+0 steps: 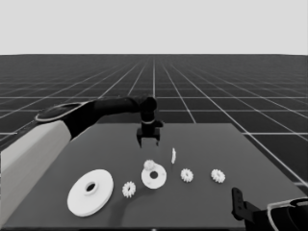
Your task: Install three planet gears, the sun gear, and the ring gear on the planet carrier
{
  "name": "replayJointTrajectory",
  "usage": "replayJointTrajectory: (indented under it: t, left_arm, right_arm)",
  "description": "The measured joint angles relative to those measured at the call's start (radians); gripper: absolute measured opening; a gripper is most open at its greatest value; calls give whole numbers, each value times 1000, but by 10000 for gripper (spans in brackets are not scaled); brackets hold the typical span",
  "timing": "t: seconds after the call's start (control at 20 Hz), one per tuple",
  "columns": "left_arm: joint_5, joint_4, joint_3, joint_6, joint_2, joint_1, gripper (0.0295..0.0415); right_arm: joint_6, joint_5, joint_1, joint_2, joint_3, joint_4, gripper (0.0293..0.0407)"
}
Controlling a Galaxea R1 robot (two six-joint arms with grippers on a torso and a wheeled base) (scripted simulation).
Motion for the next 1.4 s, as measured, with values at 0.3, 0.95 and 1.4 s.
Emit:
replayJointTrajectory:
  t: [0.3, 0.95, 1.4]
  left_arm:
    - [0, -27, 366, -191, -181, -26, 385]
    - [-31, 407, 631, -256, -382, 405, 385]
    - [-56, 452, 572, -218, -368, 453, 312]
  right_arm:
    - [0, 0, 0, 0, 0, 0, 385]
    - [0, 0, 0, 0, 0, 0, 385]
    - [0, 0, 0, 0, 0, 0, 385]
